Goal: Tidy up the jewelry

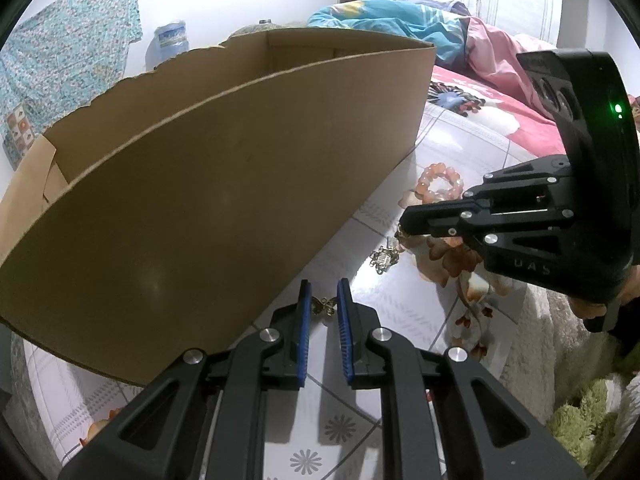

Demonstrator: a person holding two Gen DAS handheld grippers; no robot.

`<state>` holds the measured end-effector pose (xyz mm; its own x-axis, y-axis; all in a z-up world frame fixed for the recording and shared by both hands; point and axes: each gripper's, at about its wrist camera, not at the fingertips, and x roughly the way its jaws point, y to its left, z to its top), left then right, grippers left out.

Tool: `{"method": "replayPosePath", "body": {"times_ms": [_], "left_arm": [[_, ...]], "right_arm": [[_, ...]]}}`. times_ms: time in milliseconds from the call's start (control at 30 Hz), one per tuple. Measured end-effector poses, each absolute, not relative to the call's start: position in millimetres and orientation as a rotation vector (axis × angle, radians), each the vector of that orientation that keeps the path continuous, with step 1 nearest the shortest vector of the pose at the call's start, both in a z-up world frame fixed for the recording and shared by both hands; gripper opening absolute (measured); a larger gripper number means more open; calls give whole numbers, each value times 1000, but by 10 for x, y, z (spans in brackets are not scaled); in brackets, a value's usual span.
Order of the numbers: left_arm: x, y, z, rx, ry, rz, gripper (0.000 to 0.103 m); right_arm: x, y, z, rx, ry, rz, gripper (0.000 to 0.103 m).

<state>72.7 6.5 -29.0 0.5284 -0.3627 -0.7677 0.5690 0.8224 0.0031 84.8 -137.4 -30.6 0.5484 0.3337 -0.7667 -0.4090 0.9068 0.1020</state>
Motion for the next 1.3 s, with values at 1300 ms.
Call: {"method": "replayPosePath", "body": {"times_ms": [1300], "left_arm": [[750, 83, -290, 263, 855, -556, 12]], "right_arm": [[959, -1452, -293, -320, 977, 645, 8]]}}
